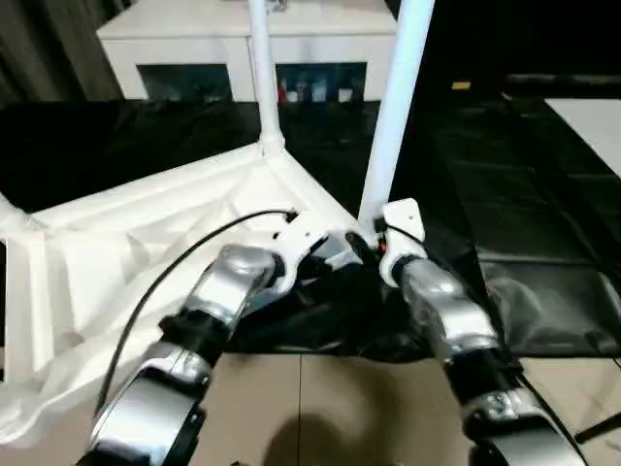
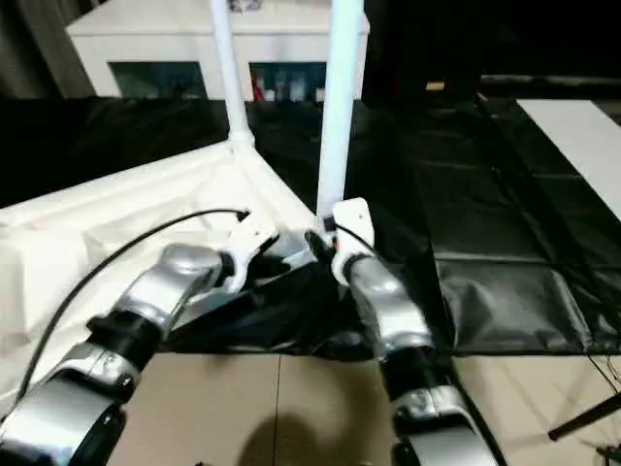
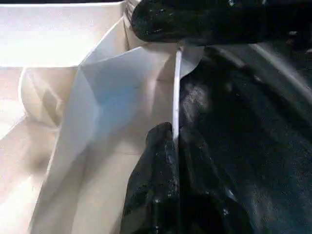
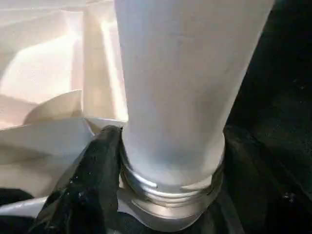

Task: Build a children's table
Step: Rotate leg to tighten

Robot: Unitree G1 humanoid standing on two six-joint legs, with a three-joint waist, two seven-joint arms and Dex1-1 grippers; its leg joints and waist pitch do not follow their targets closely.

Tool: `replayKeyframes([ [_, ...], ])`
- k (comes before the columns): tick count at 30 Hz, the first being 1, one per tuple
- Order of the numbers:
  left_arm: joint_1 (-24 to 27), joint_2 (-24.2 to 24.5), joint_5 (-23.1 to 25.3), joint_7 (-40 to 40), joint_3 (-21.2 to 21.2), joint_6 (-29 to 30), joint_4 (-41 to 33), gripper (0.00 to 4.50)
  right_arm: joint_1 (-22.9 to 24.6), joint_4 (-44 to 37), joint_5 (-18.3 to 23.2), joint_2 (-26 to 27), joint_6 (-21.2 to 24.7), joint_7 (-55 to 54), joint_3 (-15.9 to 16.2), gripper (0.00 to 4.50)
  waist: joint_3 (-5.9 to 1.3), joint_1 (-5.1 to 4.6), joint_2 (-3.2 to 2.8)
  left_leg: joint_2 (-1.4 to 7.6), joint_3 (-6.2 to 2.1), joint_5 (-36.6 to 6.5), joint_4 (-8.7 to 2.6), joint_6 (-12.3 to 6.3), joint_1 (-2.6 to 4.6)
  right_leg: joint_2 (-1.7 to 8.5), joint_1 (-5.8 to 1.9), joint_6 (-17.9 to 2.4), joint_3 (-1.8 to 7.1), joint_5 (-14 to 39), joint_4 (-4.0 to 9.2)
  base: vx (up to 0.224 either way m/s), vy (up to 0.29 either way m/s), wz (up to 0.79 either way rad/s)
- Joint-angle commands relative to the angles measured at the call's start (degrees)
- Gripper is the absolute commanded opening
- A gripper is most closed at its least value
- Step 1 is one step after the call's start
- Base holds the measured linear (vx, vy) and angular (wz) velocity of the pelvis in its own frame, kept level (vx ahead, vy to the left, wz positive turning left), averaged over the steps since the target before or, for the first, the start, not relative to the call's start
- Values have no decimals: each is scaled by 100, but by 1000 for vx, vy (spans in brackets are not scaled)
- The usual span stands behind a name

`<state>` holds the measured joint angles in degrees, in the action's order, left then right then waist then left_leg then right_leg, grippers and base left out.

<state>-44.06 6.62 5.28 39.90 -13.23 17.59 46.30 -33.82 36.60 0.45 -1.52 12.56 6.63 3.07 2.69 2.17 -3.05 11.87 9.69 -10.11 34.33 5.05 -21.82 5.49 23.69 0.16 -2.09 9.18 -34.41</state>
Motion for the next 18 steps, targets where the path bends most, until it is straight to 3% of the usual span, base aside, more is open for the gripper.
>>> replayKeyframes([
  [1,-149,49,24,-776,391,-175,433,0,110,358,-64,166,1,63,129,304,-401,10,65,-45,46,-1422,-424,-131,87,131,-278,-1119,73,1509,434,0,0,0],
  [5,-155,112,8,-490,273,-409,495,0,73,259,137,114,-230,160,-91,348,-400,20,61,-35,36,-1409,-436,-206,58,136,-301,-1075,69,1427,425,0,0,0],
  [7,-125,175,24,-349,200,-486,474,0,52,248,170,28,-247,226,-127,372,-420,-16,86,-41,7,-1243,-450,-228,-17,148,-375,-1052,46,1301,388,0,0,0],
  [9,-95,250,21,-145,152,-506,459,0,34,205,207,-107,-220,379,-160,381,-413,-13,80,-29,28,-1229,-428,-254,23,145,-319,-1086,50,1319,412,0,0,0],
  [10,-67,310,20,26,112,-565,415,0,45,145,200,-240,-210,557,-142,381,-429,2,96,-33,45,-1125,-400,-309,36,139,-321,-1204,65,1092,394,0,0,0],
  [14,35,548,5,636,-25,-801,214,0,196,-154,276,-802,-71,1604,2,381,-436,27,109,-34,49,-928,-374,-482,6,133,-372,-1306,57,746,358,0,0,0],
  [18,226,826,-175,1492,-151,-968,-180,0,419,-579,690,-1261,-45,2787,2,381,-433,45,97,-11,53,-949,-373,-595,14,142,-368,-1427,59,681,344,0,0,0],
])
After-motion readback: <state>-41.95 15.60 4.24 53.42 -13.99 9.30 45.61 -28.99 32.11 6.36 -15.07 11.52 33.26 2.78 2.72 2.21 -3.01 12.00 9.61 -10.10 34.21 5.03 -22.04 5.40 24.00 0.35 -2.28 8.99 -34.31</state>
